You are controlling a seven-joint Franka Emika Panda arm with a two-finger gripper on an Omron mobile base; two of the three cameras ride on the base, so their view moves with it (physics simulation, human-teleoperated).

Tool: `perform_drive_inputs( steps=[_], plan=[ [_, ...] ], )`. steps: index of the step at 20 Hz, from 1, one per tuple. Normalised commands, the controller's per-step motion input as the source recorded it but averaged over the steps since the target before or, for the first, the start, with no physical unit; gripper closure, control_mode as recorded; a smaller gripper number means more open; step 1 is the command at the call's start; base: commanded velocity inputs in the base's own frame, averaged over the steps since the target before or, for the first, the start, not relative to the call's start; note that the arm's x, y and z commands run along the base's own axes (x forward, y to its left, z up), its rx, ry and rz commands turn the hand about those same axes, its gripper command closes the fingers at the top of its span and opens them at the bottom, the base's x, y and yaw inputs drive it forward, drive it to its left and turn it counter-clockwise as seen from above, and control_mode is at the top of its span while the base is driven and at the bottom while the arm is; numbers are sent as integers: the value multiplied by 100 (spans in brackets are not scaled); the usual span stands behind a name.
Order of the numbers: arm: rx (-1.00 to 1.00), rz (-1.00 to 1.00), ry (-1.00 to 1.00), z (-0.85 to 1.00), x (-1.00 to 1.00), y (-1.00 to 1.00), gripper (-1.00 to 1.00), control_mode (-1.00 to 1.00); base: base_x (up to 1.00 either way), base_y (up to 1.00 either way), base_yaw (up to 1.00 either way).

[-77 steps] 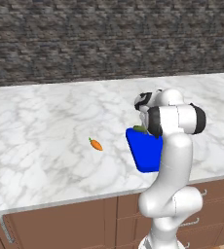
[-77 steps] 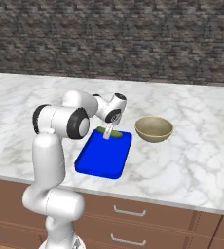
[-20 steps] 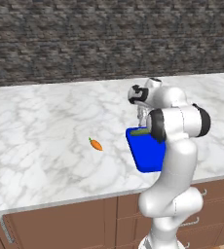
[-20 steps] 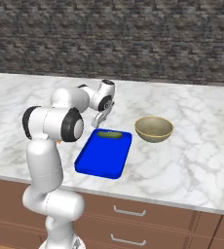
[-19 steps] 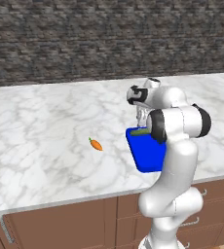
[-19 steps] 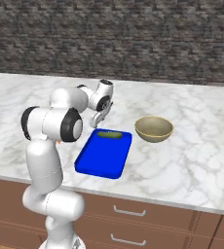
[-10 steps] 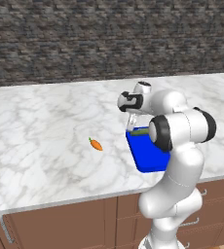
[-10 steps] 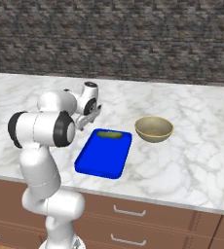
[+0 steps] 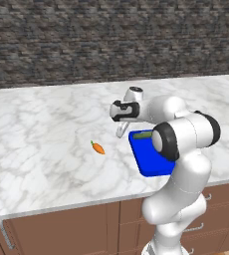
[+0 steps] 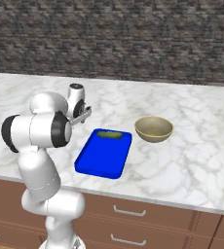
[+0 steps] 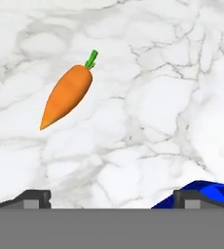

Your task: Place the two vegetables and bowl onto the tray for setting up a vegetable dip station.

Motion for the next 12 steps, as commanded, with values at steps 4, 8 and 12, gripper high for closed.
perform_drive_inputs(
  steps=[4, 8, 12],
  plan=[
    [0, -17, 0, 3, 0, 49, -100, -100, 0, 0, 0],
    [0, -14, 1, 4, -10, 48, -100, -100, 0, 0, 0],
    [0, -12, 3, 0, -16, 51, -100, -100, 0, 0, 0]
  ],
)
